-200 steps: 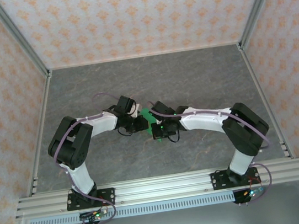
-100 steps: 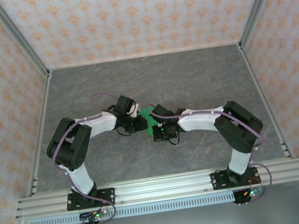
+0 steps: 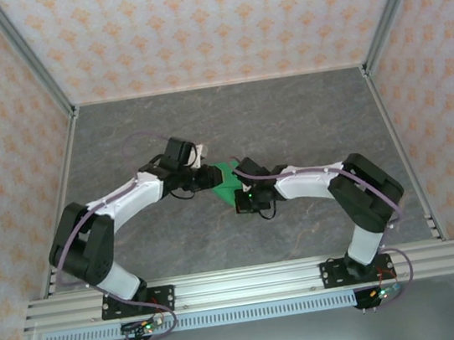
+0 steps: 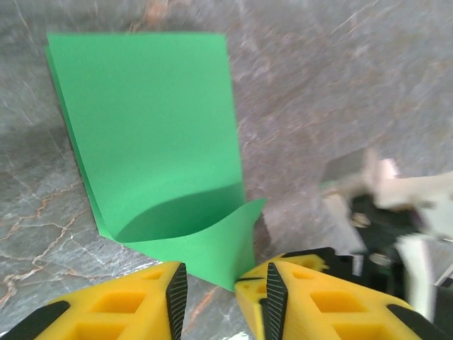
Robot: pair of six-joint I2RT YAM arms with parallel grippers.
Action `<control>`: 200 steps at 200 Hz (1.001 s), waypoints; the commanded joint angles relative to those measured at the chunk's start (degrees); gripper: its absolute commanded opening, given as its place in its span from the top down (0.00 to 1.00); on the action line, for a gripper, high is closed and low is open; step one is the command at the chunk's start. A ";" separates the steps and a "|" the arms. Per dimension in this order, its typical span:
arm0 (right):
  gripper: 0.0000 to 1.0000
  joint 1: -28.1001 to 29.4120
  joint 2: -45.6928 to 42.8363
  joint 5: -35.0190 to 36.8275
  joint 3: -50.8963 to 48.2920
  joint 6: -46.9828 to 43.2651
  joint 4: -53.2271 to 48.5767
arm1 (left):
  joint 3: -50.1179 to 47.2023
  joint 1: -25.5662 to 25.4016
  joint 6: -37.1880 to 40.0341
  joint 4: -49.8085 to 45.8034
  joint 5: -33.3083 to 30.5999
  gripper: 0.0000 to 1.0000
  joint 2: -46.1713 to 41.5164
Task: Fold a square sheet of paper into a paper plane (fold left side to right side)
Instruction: Third fold the triangle at the center of the table.
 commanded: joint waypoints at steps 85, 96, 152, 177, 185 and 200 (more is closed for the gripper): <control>1.00 -3.26 4.84 -0.48 -4.11 -2.58 -3.83 | -11.36 -2.31 -5.70 9.70 3.28 0.68 -8.11; 1.00 -3.25 5.01 -0.54 -4.15 -2.65 -3.73 | -11.90 -2.86 -6.84 11.82 3.69 0.69 -6.61; 1.00 -3.26 5.55 -0.41 -4.37 -3.06 -4.01 | -9.71 -5.82 -8.04 15.87 4.31 0.73 1.00; 1.00 -3.26 5.74 -0.58 -4.07 -3.17 -4.19 | -8.69 -6.96 -8.09 16.45 4.23 0.74 3.17; 1.00 -3.26 5.73 -0.64 -3.95 -3.32 -4.26 | -8.58 -7.17 -8.22 16.76 4.27 0.74 3.80; 1.00 -3.26 5.76 -0.58 -3.79 -3.41 -4.44 | -8.27 -7.67 -8.48 17.41 4.41 0.74 4.92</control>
